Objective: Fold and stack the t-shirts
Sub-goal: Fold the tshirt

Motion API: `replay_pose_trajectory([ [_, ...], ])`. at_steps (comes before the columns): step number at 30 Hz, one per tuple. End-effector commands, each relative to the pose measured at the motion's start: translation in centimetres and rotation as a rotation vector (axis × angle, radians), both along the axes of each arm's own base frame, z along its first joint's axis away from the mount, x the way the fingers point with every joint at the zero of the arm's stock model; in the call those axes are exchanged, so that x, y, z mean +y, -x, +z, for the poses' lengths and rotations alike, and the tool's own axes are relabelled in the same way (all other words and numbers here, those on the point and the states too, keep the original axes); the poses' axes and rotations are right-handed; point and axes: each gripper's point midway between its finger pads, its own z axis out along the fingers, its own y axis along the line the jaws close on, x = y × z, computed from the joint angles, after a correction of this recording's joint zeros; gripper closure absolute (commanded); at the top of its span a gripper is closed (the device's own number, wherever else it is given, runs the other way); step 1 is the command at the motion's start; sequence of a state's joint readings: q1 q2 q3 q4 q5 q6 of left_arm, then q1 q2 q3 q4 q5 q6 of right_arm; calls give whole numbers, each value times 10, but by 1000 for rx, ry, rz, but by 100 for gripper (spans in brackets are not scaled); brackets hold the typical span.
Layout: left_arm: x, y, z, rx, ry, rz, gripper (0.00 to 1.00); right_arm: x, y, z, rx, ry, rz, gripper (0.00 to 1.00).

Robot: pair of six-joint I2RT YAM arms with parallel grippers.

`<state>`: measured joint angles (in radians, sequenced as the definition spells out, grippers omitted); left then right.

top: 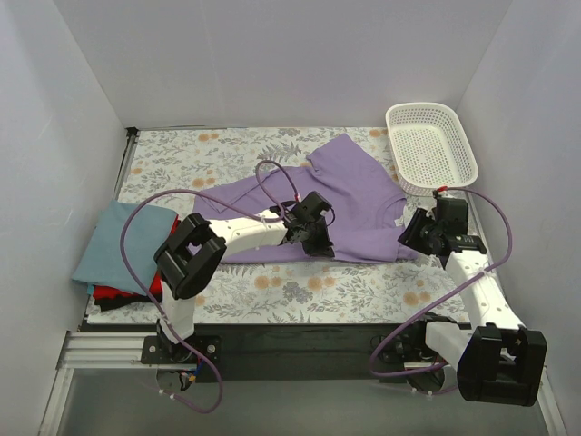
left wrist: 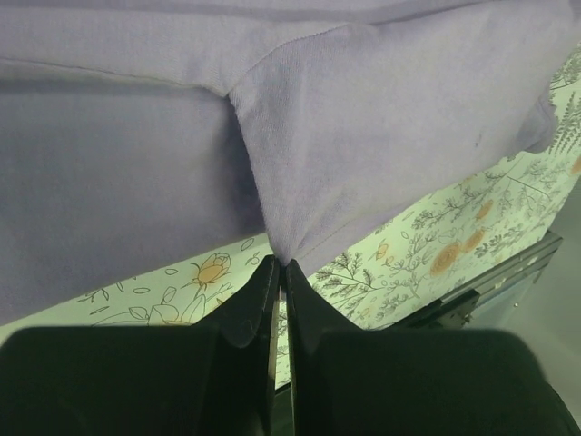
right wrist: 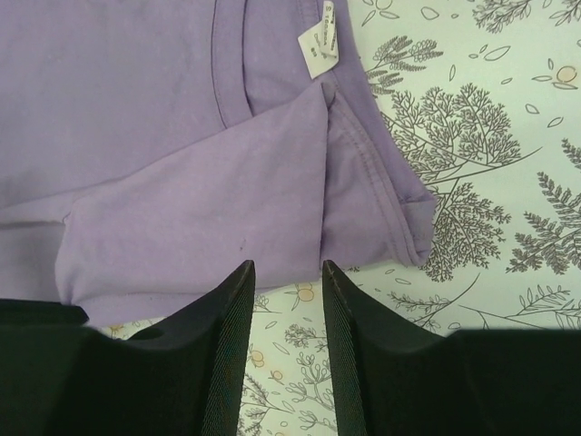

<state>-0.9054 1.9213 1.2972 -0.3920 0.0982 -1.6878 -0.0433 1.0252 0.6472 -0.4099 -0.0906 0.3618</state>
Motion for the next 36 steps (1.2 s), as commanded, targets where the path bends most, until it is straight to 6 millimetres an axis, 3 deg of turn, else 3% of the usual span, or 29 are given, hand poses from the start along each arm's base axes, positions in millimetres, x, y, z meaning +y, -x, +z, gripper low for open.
replay_pose_trajectory([
  [1,-1,-10,45,-40,118,-20,100,7,5,-2,-7,-17,37,57],
  [11,1,-36,42,-34,140,-4,100,17,20,-23,42,-58,65,54],
  [20,-5,-41,37,-17,148,-17,100,27,23,-40,70,-94,71,54],
  [28,-2,-41,32,-7,139,-13,100,51,34,-57,121,-52,138,55],
  [33,-2,-41,29,-1,137,-15,100,40,36,-62,126,39,80,57],
  [36,-3,-41,28,0,136,-15,100,47,40,-65,136,51,98,57],
])
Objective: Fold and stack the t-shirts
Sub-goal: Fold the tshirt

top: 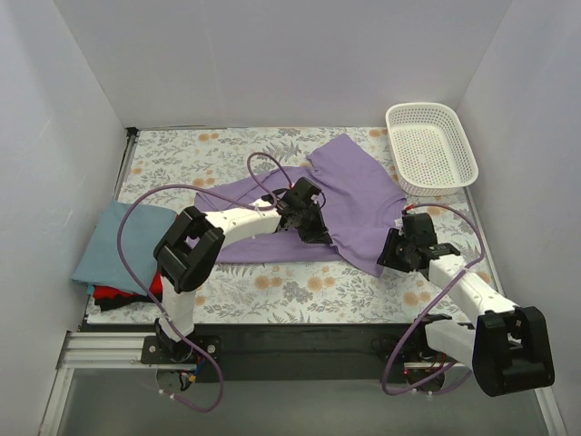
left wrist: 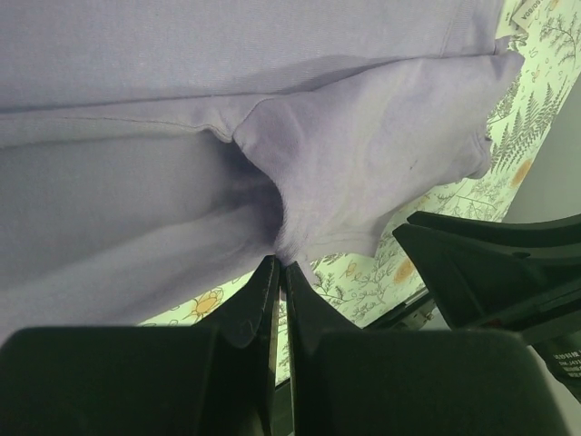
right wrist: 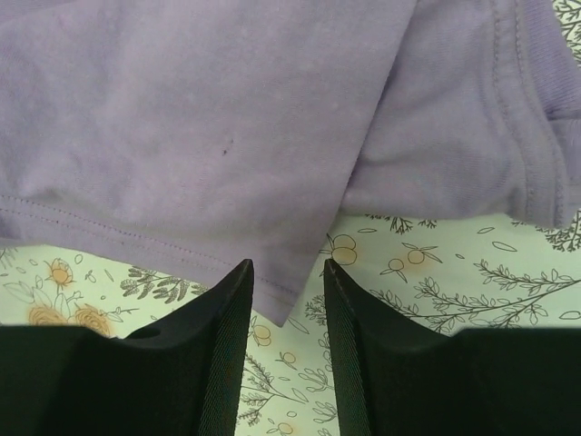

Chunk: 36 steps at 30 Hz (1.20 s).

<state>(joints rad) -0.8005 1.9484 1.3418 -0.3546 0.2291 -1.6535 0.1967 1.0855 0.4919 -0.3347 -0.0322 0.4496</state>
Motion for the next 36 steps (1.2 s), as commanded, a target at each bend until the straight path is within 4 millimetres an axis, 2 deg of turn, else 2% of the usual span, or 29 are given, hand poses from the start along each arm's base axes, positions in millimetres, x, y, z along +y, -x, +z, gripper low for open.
replay_pose_trajectory([
  [1,-5,-6,12,-20,30,-14,100,-2,0,-5,-9,50,-36,58],
  [12,-7,-6,7,-12,28,-20,100,5,14,-15,27,109,-27,58],
  [15,-6,-5,4,-6,24,-21,100,8,17,-18,41,127,-19,60],
  [27,-7,-5,3,-2,27,-27,100,7,29,-27,70,162,-12,62],
  [32,-8,-5,4,0,29,-29,100,8,33,-30,80,166,-4,71],
  [36,-8,-6,4,0,30,-28,100,9,30,-26,68,164,-3,92],
])
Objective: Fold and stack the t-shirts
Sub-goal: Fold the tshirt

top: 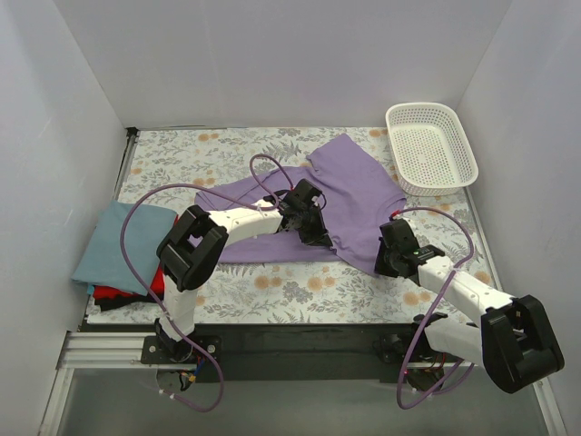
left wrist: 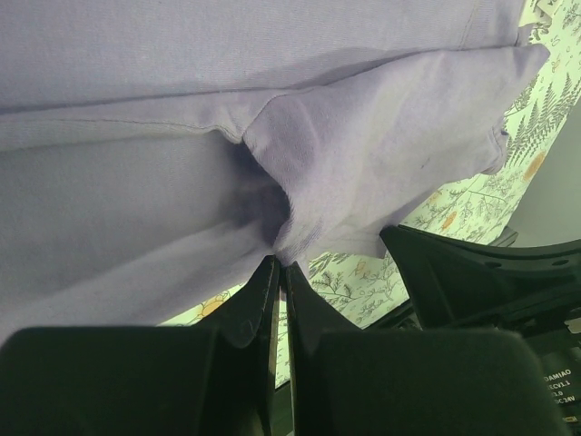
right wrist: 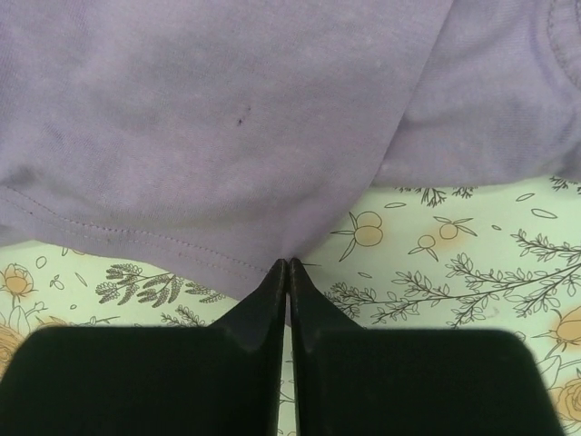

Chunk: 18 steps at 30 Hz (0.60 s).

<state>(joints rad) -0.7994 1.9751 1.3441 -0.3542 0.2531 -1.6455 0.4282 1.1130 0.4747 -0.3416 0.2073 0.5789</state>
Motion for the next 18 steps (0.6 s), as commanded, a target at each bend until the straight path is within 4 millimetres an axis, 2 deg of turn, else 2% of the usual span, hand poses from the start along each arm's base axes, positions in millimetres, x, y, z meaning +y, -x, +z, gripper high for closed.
replay_pose_trajectory([
  [1,-7,-9,13,-24,36,-9,100,-3,14,-9,56,17,0,94],
  [3,-7,-9,14,-26,37,-12,100,-3,13,-5,52,16,2,99],
  [6,-9,-11,17,-40,42,-18,100,-1,1,13,2,16,5,99],
  [7,-9,-11,17,-43,40,-20,100,1,-9,25,-39,16,3,99],
  [10,-12,-16,20,-57,47,-26,100,1,-22,39,-65,39,11,99],
  [11,-13,-17,19,-62,48,-29,100,5,-33,51,-92,33,15,99],
  [13,-15,-24,21,-74,56,-27,100,6,-42,53,-89,49,24,99],
  [14,-15,-26,22,-78,57,-24,100,9,-52,63,-112,48,25,99],
  [17,-14,-39,23,-95,55,-10,100,8,-67,66,-107,72,27,99],
  [18,-13,-42,22,-96,52,-5,100,8,-76,74,-126,69,22,99],
])
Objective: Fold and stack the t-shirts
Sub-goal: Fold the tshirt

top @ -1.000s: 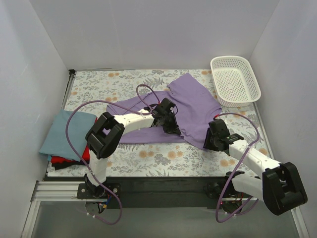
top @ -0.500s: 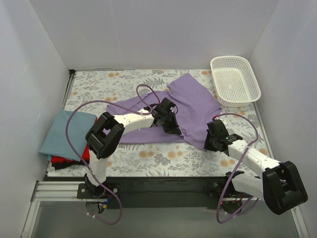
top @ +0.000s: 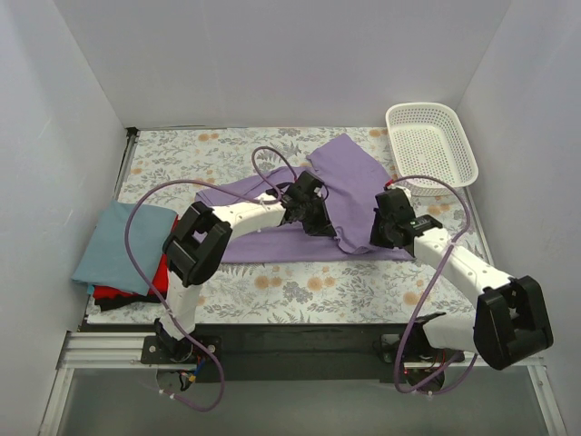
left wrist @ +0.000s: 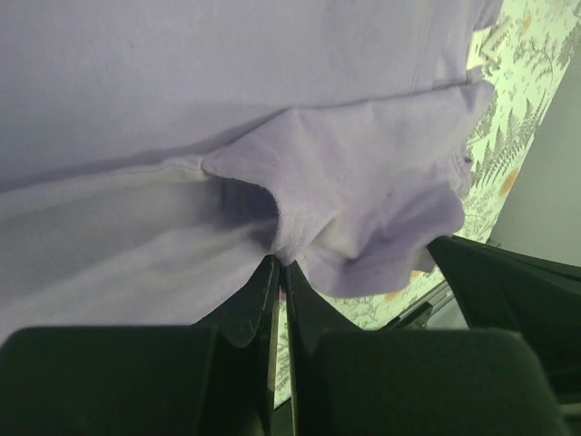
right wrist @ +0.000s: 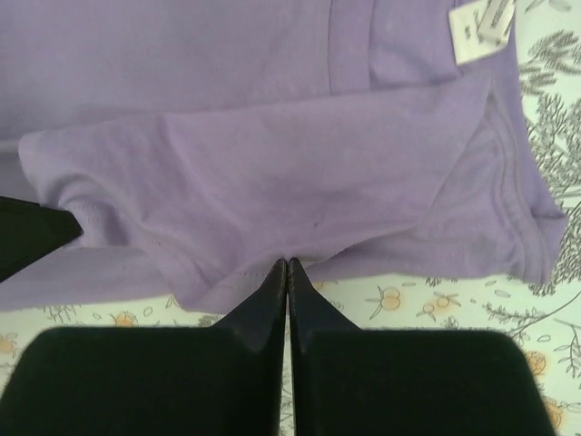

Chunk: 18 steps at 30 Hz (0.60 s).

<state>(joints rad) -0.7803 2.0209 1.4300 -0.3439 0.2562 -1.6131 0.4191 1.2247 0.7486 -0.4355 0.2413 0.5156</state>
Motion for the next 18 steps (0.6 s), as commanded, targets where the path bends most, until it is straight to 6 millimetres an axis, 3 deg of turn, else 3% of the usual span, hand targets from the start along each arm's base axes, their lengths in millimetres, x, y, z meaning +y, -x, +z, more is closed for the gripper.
replay_pose_trajectory([
  [1,0,-22,11,-43,23,9,100,-5,-28,15,-41,40,-8,99],
  [9,3,-45,7,-46,34,36,100,-9,-66,31,-85,27,-9,99],
  [18,5,-67,9,-55,56,73,100,1,-111,44,-144,16,41,99],
])
